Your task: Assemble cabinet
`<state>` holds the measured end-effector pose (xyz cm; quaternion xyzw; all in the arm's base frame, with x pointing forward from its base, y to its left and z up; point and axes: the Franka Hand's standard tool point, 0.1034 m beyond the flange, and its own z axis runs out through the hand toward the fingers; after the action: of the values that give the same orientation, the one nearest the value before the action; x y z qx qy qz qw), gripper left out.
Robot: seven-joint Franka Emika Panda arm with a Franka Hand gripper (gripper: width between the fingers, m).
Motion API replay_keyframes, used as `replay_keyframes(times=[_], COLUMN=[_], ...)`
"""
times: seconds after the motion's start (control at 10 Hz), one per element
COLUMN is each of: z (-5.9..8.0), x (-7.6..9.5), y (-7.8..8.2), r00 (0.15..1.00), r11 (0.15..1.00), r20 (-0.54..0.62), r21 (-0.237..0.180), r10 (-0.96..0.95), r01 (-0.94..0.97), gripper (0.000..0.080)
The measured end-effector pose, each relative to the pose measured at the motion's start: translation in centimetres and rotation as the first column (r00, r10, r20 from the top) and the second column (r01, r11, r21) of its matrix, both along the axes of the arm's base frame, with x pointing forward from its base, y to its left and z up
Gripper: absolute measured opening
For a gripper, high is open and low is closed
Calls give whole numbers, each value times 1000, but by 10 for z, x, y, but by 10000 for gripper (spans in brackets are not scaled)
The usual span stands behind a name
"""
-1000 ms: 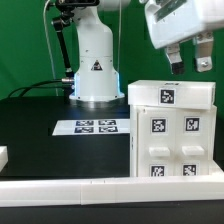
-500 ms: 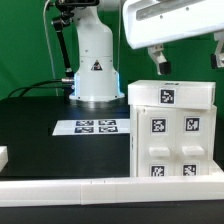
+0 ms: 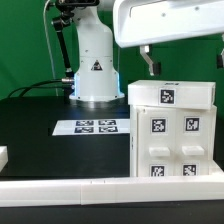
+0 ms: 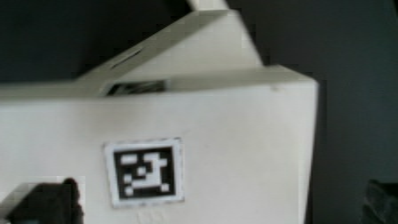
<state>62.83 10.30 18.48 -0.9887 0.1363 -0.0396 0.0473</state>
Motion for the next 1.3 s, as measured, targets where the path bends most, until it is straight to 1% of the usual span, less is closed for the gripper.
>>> replay_keyframes(times=[0.1,0.2,0.3,0.4,0.7,0.8,0.9,1.2,1.3], z=[1,0,-2,-4,-4,-4,-6,-10,-13], x=[2,3,0,-1,0,0,-2,-4,-5], y=[-2,-5,-8,-10,-13,-13,-10,-11,-12], r00=[992,978,939,903,838,781,693,475,437], r11=[992,977,938,902,836,778,689,466,427], r20=[3,8,-4,-17,-10,-16,-29,-66,-74], r21=[-15,-24,-41,-49,-64,-78,-94,-117,-116], r10=[126,211,343,428,545,624,720,878,896], r01=[-126,-210,-343,-429,-545,-623,-719,-877,-897], gripper=[796,796,796,796,796,796,796,796,796])
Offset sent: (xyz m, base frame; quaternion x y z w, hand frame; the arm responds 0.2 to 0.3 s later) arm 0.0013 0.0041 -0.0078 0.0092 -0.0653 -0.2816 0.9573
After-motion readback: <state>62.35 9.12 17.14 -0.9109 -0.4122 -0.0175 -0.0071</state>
